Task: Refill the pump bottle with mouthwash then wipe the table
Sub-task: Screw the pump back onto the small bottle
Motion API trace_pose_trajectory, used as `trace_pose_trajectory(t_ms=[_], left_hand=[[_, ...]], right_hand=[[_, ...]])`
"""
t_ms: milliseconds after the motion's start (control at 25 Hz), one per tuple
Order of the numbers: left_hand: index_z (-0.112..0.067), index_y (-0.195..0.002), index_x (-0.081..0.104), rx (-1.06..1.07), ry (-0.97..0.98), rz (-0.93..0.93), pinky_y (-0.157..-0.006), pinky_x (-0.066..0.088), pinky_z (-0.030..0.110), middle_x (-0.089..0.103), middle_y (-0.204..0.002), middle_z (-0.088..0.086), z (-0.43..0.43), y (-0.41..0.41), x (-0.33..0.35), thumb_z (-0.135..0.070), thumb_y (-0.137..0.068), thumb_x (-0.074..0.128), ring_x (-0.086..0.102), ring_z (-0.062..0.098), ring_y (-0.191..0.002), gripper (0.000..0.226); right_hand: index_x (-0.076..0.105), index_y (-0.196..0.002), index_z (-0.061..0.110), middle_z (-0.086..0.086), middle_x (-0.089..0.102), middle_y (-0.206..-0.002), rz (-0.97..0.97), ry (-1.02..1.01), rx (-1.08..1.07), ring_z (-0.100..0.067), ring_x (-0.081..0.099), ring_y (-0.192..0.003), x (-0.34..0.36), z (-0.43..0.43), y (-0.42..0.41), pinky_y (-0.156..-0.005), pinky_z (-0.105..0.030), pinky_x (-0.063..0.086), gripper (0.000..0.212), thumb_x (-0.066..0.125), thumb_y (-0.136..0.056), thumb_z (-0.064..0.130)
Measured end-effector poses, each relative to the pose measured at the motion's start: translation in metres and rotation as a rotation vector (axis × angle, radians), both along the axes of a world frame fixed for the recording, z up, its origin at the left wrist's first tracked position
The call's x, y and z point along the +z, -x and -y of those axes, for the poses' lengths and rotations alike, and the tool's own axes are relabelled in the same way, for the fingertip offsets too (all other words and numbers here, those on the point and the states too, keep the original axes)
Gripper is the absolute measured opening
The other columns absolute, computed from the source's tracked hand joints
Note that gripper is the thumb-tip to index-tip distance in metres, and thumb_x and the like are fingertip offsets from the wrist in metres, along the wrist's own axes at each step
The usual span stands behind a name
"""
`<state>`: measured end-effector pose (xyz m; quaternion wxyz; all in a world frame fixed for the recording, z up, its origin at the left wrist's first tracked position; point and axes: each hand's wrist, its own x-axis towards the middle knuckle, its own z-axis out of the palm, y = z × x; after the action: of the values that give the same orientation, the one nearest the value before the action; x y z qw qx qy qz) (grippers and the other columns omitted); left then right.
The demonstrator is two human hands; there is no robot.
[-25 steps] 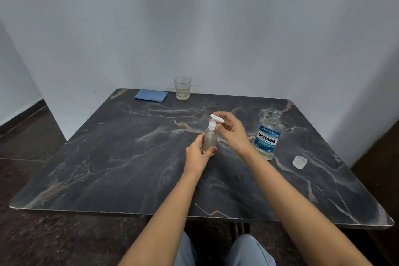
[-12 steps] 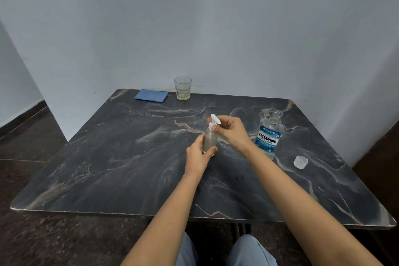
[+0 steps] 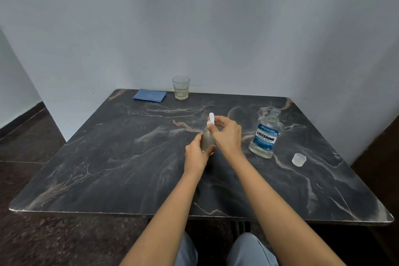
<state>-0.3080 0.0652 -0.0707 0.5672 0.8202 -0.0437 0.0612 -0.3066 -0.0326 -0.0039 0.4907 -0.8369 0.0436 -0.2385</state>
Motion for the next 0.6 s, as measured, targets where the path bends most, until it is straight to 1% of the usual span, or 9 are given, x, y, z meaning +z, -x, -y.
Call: trace_pose_trajectory(t_ms=[40, 120, 240, 320, 360, 440, 520, 560, 600], left_hand=[[-0.017, -0.121, 0.059, 0.004, 0.001, 0.003, -0.084, 0.054, 0.029, 0.07, -0.103, -0.003, 0.0, 0.0, 0.001, -0.021, -0.082, 0.076, 0.065, 0.012, -0.096, 0.042], [-0.016, -0.119, 0.061, 0.008, 0.008, 0.011, -0.081, 0.053, 0.027, 0.069, -0.101, -0.003, 0.0, 0.002, 0.004, -0.021, -0.082, 0.075, 0.065, 0.01, -0.093, 0.039], [-0.017, -0.116, 0.062, 0.009, 0.06, 0.001, -0.08, 0.057, 0.035, 0.069, -0.095, -0.005, 0.002, 0.005, 0.004, -0.02, -0.084, 0.07, 0.066, 0.01, -0.089, 0.033], [-0.018, -0.112, 0.063, 0.011, 0.076, 0.003, -0.081, 0.057, 0.04, 0.07, -0.094, -0.004, 0.002, 0.007, 0.004, -0.024, -0.086, 0.063, 0.067, 0.012, -0.088, 0.026], [-0.016, -0.112, 0.063, 0.016, 0.062, 0.009, -0.082, 0.057, 0.041, 0.07, -0.095, -0.002, 0.002, 0.007, 0.004, -0.024, -0.089, 0.06, 0.067, 0.015, -0.089, 0.025], [-0.009, -0.114, 0.062, 0.02, 0.038, 0.013, -0.084, 0.056, 0.042, 0.068, -0.1, 0.006, 0.002, 0.007, 0.007, -0.019, -0.095, 0.054, 0.066, 0.023, -0.093, 0.023], [-0.008, -0.114, 0.061, 0.025, 0.033, 0.011, -0.083, 0.056, 0.039, 0.068, -0.1, 0.007, 0.001, 0.008, 0.009, -0.017, -0.095, 0.055, 0.066, 0.023, -0.093, 0.022], [-0.01, -0.113, 0.062, 0.024, 0.038, 0.008, -0.08, 0.056, 0.034, 0.069, -0.099, 0.003, 0.001, 0.009, 0.01, -0.017, -0.093, 0.058, 0.066, 0.019, -0.091, 0.022], [-0.014, -0.112, 0.062, 0.019, 0.037, 0.0, -0.078, 0.056, 0.028, 0.069, -0.097, -0.002, 0.0, 0.008, 0.009, -0.018, -0.09, 0.063, 0.067, 0.014, -0.09, 0.022]], right_hand=[[0.072, -0.101, 0.019, 0.005, 0.074, -0.094, 0.009, 0.003, -0.026, -0.007, 0.067, -0.094, -0.001, -0.002, -0.001, -0.11, -0.033, 0.037, 0.02, 0.066, -0.082, 0.02], [0.072, -0.101, 0.018, 0.004, 0.075, -0.094, 0.011, 0.01, -0.086, -0.012, 0.066, -0.1, -0.005, -0.007, -0.003, -0.119, -0.026, 0.013, 0.02, 0.064, -0.083, 0.021], [0.069, -0.103, 0.021, 0.001, 0.073, -0.099, -0.01, -0.009, -0.175, -0.025, 0.055, -0.122, -0.012, -0.016, -0.005, -0.105, -0.008, -0.006, 0.021, 0.061, -0.083, 0.024], [0.069, -0.101, 0.022, -0.003, 0.073, -0.1, 0.0, -0.049, -0.218, -0.027, 0.054, -0.123, -0.016, -0.022, -0.005, -0.097, 0.002, -0.017, 0.021, 0.06, -0.083, 0.022], [0.069, -0.102, 0.022, -0.004, 0.072, -0.101, 0.002, -0.061, -0.238, -0.027, 0.053, -0.124, -0.017, -0.025, -0.004, -0.096, 0.004, -0.019, 0.021, 0.059, -0.084, 0.022], [0.068, -0.106, 0.022, -0.004, 0.072, -0.106, -0.013, -0.07, -0.271, -0.026, 0.049, -0.129, -0.016, -0.028, -0.003, -0.098, 0.0, -0.015, 0.022, 0.059, -0.085, 0.023], [0.068, -0.107, 0.021, -0.003, 0.072, -0.106, -0.01, -0.098, -0.254, -0.023, 0.05, -0.128, -0.013, -0.029, 0.0, -0.108, -0.013, -0.004, 0.023, 0.061, -0.086, 0.021], [0.069, -0.107, 0.018, -0.002, 0.072, -0.104, 0.015, -0.127, -0.215, -0.022, 0.055, -0.121, -0.011, -0.027, 0.003, -0.116, -0.022, 0.004, 0.023, 0.062, -0.086, 0.02], [0.069, -0.108, 0.016, -0.001, 0.073, -0.102, 0.041, -0.162, -0.165, -0.018, 0.06, -0.113, -0.01, -0.024, 0.006, -0.118, -0.032, 0.019, 0.023, 0.064, -0.085, 0.017]])
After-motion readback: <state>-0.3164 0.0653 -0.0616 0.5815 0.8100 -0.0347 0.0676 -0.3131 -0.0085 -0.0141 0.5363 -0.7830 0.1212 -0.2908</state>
